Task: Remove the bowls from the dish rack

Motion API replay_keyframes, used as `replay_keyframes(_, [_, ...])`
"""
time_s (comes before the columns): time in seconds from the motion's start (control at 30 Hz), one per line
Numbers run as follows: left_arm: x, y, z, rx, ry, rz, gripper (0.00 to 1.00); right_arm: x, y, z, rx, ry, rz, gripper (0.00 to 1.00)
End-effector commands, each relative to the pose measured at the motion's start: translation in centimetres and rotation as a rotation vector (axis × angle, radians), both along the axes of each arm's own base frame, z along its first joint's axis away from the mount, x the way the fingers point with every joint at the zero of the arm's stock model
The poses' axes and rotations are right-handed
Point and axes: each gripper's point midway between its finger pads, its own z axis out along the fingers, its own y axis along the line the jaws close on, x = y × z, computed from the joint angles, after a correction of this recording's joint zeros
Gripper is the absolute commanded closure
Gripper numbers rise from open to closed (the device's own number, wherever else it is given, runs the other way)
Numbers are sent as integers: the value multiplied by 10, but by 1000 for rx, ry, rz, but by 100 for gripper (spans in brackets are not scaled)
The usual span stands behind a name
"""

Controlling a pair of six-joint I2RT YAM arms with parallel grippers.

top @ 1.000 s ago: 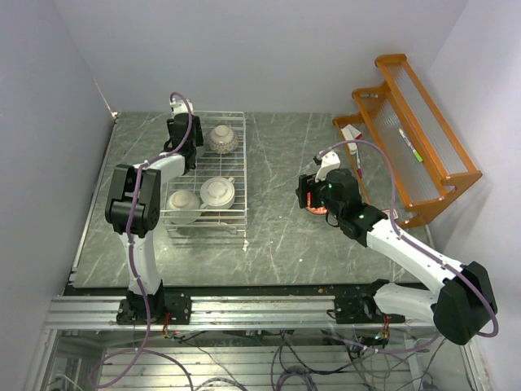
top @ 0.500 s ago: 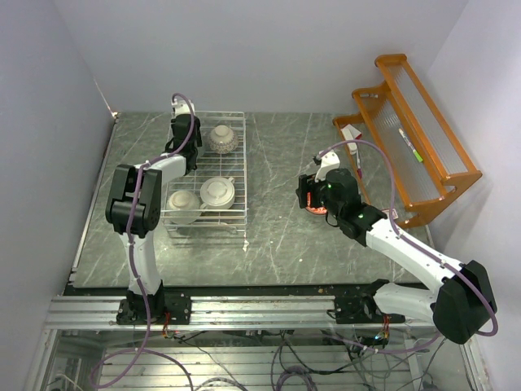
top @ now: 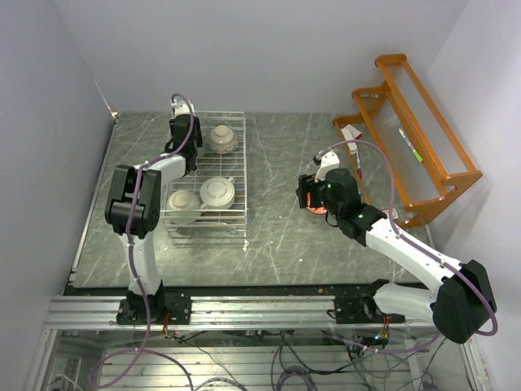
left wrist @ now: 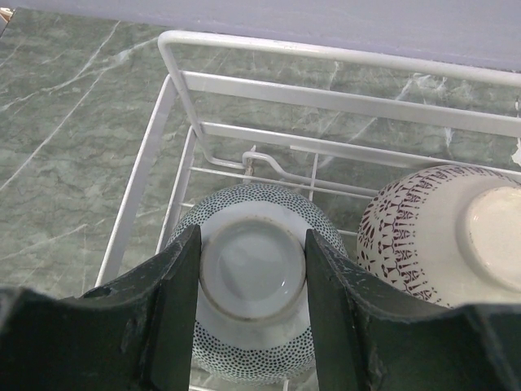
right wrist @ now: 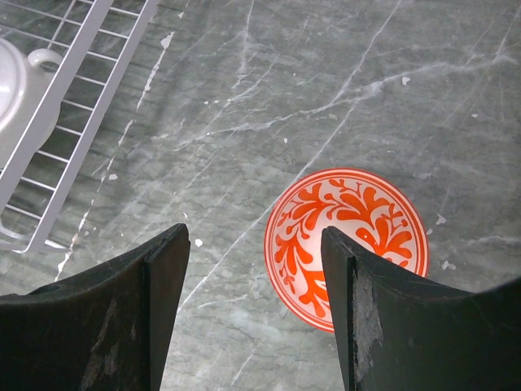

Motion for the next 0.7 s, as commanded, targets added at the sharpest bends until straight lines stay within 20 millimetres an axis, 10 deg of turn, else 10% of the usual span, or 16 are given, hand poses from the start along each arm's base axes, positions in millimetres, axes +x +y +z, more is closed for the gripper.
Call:
replay_keyframes(0.0, [-3,8,22,2,-14,15,93,5,1,5,2,-12,-5,35])
replay_keyframes(0.67, [-7,-8,95,-35,-139,-38,93,5,3,5,7,-12,3,35])
